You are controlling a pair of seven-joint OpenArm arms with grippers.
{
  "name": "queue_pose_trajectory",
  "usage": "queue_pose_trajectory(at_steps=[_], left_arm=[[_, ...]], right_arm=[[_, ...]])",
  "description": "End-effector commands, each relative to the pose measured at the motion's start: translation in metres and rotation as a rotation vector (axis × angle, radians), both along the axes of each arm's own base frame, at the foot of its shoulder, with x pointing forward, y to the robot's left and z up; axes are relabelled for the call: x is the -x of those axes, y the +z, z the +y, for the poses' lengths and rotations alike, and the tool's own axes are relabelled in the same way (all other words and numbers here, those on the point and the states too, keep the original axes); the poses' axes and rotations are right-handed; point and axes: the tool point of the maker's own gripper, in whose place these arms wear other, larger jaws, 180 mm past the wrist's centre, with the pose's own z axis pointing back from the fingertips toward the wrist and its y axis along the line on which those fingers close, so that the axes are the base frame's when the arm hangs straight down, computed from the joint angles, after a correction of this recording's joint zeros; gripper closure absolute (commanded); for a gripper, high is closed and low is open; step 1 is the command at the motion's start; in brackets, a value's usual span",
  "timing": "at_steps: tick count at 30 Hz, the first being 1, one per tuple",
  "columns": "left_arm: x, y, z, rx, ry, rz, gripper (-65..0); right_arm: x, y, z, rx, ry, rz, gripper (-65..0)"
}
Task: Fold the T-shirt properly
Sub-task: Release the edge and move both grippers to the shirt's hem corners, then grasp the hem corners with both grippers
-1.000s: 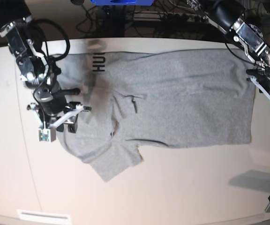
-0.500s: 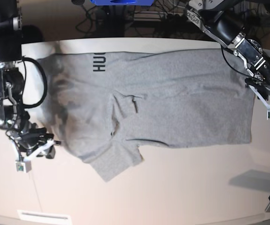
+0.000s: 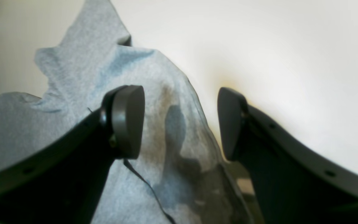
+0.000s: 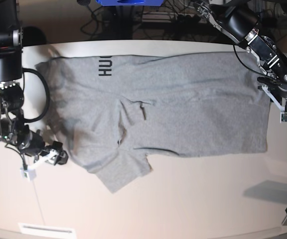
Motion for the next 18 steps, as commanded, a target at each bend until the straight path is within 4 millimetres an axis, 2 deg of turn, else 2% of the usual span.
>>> queue_pose_trajectory(at_steps=[1, 9, 13, 14, 18], left_arm=[[-0.006, 0.016, 0.006, -0.033, -0.001, -0.04, -20.3], [-0.006, 0.016, 0.006, -0.033, -0.001, -0.04, -20.3], [-0.007, 0.016, 0.005, -0.031, -0.002, -0.041, -20.3], [-0.008, 0.016, 0.005, -0.031, -0.005, -0.041, -20.3], [-0.009, 0.016, 0.004, -0.031, -0.008, -0.042, -20.3]], right_arm=[[-0.013, 0.017, -0.006, 0.001, -0.006, -0.05, -36.3], [-0.005, -0.015, -0.013, -0.004, 0.022, 0.021, -36.3], [-0.004, -0.018, -0.012, -0.009, 0.026, 0.028, -36.3], [-0.003, -0.02, -0.004, -0.023, 0.034, 0.032, -36.3], [-0.004, -0.02, 0.005, -0.038, 0.043, 0.03, -36.1]])
